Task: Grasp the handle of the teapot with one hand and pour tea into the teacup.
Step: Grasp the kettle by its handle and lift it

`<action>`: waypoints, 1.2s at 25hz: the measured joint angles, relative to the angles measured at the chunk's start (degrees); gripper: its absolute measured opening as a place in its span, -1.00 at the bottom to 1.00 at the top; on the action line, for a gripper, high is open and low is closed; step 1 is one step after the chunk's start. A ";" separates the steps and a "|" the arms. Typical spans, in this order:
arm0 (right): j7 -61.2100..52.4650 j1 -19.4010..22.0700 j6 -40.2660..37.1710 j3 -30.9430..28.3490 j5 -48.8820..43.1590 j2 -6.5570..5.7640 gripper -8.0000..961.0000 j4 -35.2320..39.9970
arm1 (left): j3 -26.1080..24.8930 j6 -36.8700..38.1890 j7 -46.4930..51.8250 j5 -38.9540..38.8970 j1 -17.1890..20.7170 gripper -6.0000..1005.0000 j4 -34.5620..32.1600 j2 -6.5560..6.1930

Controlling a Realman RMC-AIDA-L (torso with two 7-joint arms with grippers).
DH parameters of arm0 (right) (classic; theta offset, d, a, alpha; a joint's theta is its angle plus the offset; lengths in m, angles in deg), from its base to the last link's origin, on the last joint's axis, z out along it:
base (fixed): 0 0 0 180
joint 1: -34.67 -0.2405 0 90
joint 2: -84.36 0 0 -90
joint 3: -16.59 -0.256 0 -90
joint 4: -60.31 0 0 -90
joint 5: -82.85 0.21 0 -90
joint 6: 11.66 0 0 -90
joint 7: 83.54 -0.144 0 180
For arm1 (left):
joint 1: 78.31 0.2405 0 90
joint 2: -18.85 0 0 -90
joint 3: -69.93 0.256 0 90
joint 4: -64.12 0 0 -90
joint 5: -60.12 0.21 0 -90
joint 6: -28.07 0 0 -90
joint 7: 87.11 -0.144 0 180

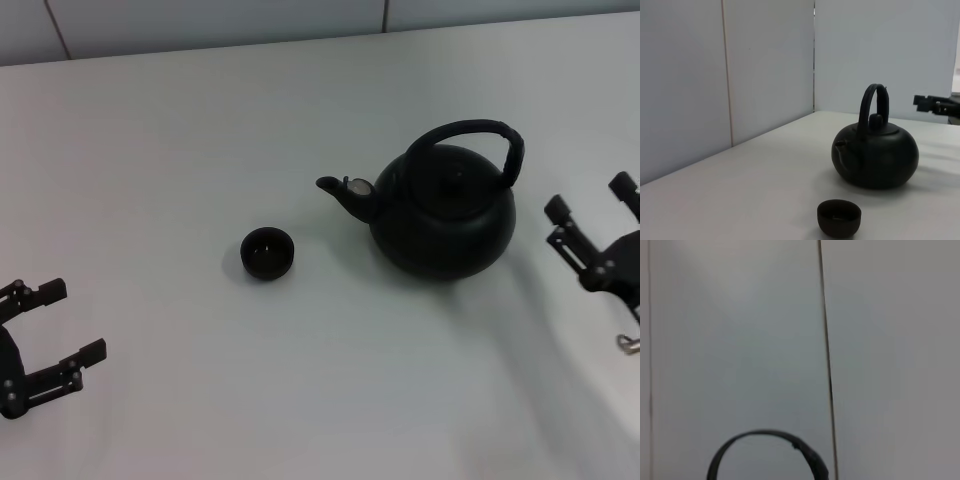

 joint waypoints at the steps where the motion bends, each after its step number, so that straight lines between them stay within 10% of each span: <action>1: 0.00 0.00 0.00 0.00 0.00 0.00 0.65 0.00 | 0.00 0.00 0.00 0.00 0.00 0.62 0.00 0.00; 30: 2.43 -8.48 8.86 -2.11 0.17 -0.44 0.64 -0.42 | -0.24 0.03 0.02 -1.38 0.07 0.62 0.37 0.68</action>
